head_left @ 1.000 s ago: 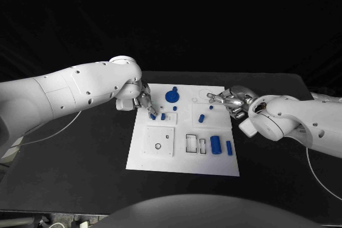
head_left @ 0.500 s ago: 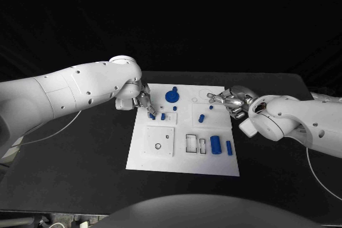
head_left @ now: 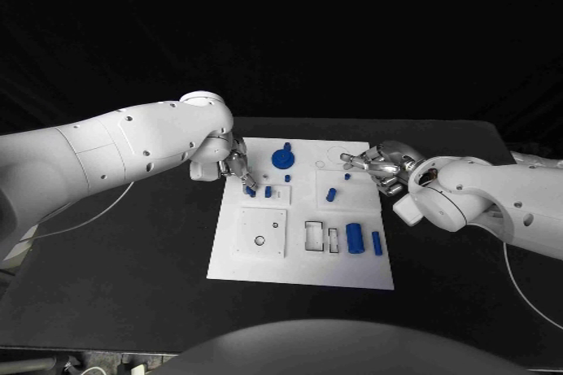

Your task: Assemble the parts on the task board

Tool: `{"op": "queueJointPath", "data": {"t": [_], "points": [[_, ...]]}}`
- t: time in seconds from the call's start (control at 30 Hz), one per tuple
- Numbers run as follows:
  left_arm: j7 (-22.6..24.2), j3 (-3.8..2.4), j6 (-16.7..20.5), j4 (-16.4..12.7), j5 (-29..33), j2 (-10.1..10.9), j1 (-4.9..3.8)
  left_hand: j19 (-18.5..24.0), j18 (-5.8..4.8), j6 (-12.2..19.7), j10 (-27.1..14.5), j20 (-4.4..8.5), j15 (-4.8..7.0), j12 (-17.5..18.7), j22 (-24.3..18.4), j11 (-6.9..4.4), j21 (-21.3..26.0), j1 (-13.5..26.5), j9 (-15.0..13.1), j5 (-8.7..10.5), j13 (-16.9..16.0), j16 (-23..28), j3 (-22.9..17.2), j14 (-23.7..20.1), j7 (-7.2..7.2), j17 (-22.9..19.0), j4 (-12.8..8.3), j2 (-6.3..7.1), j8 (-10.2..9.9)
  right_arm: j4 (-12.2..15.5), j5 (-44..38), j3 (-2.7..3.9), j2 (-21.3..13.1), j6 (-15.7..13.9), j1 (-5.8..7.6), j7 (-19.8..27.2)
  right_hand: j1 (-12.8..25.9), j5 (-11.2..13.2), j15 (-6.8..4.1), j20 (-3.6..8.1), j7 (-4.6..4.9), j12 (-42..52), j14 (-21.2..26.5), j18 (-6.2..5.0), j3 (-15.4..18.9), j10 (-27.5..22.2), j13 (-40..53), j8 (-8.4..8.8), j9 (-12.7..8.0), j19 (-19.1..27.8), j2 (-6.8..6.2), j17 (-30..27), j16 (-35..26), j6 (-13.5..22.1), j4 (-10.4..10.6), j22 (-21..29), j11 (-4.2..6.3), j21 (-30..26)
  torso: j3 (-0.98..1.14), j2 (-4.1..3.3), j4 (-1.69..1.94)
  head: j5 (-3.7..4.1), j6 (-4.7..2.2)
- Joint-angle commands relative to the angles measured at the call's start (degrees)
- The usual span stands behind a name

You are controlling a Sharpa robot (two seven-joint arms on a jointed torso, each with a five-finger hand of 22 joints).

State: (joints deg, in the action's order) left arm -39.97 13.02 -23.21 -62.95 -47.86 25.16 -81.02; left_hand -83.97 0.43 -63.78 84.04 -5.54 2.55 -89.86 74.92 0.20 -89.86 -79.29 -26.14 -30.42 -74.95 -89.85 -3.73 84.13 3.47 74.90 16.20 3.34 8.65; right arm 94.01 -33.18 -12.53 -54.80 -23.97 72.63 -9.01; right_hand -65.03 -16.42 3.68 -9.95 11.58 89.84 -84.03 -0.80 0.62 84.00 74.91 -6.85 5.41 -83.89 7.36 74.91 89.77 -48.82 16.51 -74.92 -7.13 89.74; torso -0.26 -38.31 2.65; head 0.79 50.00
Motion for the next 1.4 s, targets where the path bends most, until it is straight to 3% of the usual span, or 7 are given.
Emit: {"op": "queueJointPath", "data": {"t": [0.03,1.0,1.4], "points": [[-4.25,0.01,-1.05,-0.01,-0.43,-0.2,0.04,-6.03,-0.43,0.36,5.96,0.31,0.34,-0.14,15.08,-0.18,-0.14,0.8,-0.07,0.37,-15.05,-0.15,-0.05,5.87,-0.09,15.1,0.39,-0.02,0.25,0.07,-0.21,-0.01,0.02,0.75,-0.04,0.07,-0.37,-0.3,0.5,-0.49,0.09,0.16,-5.97,0.8,0.33,6.0,15.09,-0.25,0.06,-6.11,-0.09,15.09,0.23,-0.15,-0.01,-15.08,-0.5,0.26,-0.01,-0.05,0.02,0.03,0.0],[-3.58,0.02,-1.41,-0.09,-0.19,-0.19,0.06,-6.03,-0.43,0.62,5.96,0.33,0.28,-0.14,15.08,-0.1,-0.14,1.13,-0.06,1.18,-15.05,-0.15,-0.04,5.87,0.01,15.1,0.43,-0.02,0.18,0.04,-0.21,-0.01,0.02,0.83,-0.04,-0.08,-0.44,-0.31,0.5,-0.49,0.09,0.16,-5.97,0.8,0.4,6.0,15.09,-0.27,0.06,-6.11,-0.04,15.09,0.23,-0.14,-0.01,-15.08,-0.49,0.26,-0.01,-0.05,0.04,0.2,0.0],[-3.45,0.02,-1.91,-0.29,0.05,-0.25,0.06,-6.03,-0.43,1.05,5.96,0.48,-0.23,-0.14,15.08,0.47,-0.14,10.16,0.24,2.15,-15.05,-0.15,4.03,5.87,0.59,15.1,0.65,0.45,-0.01,0.08,-0.21,-0.01,-0.03,0.84,-0.04,-0.1,-0.46,-0.32,0.5,-0.49,0.09,0.16,-5.97,0.8,0.43,6.0,15.09,-0.28,0.06,-6.11,-0.03,15.09,0.23,-0.14,0.0,-15.08,-0.49,0.26,0.0,-0.02,0.02,0.19,0.0]]}}
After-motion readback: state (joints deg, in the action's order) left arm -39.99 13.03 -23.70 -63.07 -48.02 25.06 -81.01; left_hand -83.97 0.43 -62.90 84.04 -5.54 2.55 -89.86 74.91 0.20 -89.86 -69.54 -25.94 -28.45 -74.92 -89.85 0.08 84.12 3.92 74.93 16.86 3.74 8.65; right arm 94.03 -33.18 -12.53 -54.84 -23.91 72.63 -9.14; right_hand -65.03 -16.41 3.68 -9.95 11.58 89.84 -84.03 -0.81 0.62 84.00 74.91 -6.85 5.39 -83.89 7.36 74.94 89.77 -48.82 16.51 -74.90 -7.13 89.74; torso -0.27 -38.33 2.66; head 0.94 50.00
